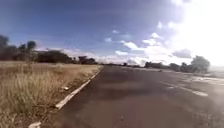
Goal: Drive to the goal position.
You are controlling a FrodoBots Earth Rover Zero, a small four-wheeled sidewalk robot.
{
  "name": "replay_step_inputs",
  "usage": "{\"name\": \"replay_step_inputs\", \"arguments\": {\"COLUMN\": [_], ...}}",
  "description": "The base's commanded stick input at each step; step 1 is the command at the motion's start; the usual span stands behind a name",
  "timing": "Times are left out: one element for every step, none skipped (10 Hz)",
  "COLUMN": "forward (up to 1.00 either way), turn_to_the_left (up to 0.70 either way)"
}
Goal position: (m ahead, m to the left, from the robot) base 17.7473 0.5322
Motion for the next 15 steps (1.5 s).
{"name": "replay_step_inputs", "arguments": {"forward": [0.5, 0.5, 0.5, 0.5, 0.5, 0.5, 0.5, 0.5, 0.5, 0.5, 0.5, 0.5, 0.5, 0.5, 0.5], "turn_to_the_left": [0.0, 0.0, 0.0, 0.0, 0.0, 0.0, 0.0, 0.0, 0.0, 0.0, 0.0, 0.0, 0.0, 0.0, 0.0]}}
